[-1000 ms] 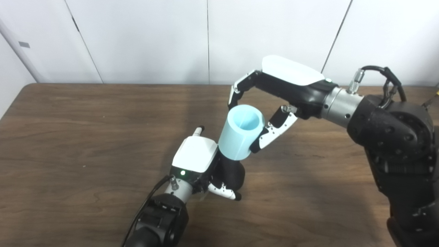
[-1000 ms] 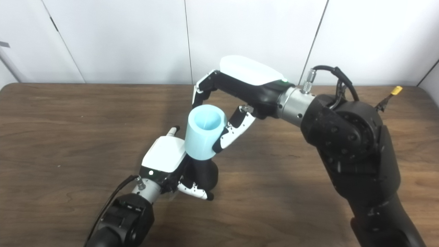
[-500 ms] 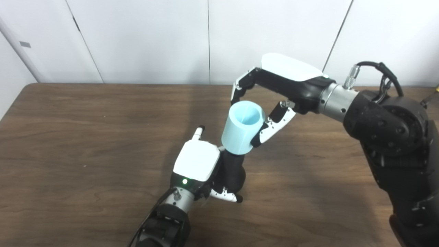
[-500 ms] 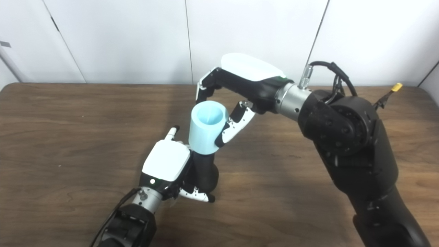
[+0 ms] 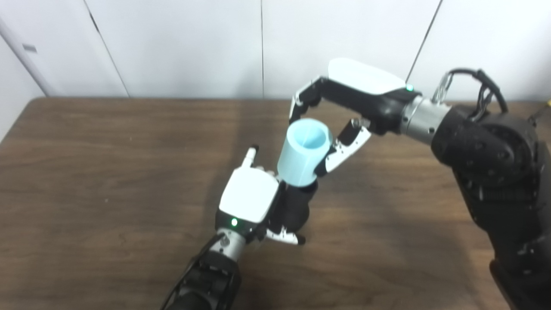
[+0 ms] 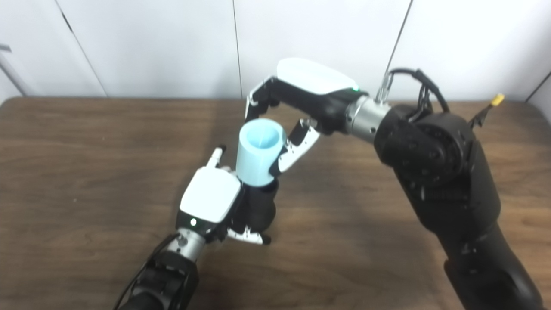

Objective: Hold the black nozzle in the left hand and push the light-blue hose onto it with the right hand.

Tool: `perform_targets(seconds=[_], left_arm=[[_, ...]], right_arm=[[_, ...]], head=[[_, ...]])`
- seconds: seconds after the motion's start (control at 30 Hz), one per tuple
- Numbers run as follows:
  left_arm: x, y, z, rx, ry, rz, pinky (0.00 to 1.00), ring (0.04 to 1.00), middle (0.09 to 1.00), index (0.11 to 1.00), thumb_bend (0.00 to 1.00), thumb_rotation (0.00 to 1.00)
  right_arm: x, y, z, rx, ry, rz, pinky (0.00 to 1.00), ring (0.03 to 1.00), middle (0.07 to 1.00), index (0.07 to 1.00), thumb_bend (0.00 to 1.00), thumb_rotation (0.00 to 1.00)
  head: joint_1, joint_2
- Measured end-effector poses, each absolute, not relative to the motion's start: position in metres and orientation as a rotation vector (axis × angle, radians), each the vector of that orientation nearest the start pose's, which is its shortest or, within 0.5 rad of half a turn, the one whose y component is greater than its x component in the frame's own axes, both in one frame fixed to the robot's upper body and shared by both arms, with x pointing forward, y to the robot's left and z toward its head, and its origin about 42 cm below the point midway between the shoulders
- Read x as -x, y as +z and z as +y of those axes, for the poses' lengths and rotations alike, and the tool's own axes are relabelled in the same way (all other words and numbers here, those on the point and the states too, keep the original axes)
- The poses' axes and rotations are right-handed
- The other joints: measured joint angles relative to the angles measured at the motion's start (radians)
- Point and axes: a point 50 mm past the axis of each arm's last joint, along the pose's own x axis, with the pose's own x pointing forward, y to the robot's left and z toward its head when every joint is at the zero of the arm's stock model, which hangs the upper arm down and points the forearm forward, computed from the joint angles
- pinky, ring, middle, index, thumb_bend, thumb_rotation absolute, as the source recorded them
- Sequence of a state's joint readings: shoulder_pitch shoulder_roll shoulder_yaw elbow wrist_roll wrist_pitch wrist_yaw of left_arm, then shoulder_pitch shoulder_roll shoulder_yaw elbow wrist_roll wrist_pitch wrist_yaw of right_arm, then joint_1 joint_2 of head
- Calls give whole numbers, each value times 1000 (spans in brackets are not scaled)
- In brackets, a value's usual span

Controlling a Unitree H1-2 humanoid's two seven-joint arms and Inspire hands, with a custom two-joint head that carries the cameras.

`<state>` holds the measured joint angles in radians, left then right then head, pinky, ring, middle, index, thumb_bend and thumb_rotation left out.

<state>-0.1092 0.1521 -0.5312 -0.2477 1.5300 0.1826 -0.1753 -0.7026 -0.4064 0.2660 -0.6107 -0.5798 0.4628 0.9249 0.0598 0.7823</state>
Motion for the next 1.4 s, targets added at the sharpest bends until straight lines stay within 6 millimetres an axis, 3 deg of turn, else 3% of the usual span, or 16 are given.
perform_targets(seconds=[0.2,0.3,0.5,0.8,1.17,1.4], left_arm=[[-274,165,115,-1616,-212,-392,999,632,527,460,521,0],[-275,164,116,-1599,-223,-370,1000,637,526,460,521,0],[-273,161,118,-1570,-226,-344,992,631,518,467,523,0],[-274,160,119,-1548,-228,-330,998,630,519,466,522,0],[-273,160,119,-1548,-222,-335,995,627,511,473,524,0],[-273,160,119,-1550,-218,-342,1000,632,514,471,523,0]], right_arm=[[-330,391,-169,1197,679,-463,709,703,647,480,525,136],[-331,392,-174,1217,676,-455,761,702,641,480,524,136],[-332,397,-178,1236,678,-459,723,693,630,480,525,137],[-333,398,-180,1236,677,-453,790,711,644,481,525,139],[-332,394,-174,1250,704,-440,671,711,658,481,524,135],[-332,392,-170,1244,707,-444,655,717,660,480,524,134]], head=[[-3,3],[-6,6],[-11,11],[-11,17],[-12,23],[-17,26]])
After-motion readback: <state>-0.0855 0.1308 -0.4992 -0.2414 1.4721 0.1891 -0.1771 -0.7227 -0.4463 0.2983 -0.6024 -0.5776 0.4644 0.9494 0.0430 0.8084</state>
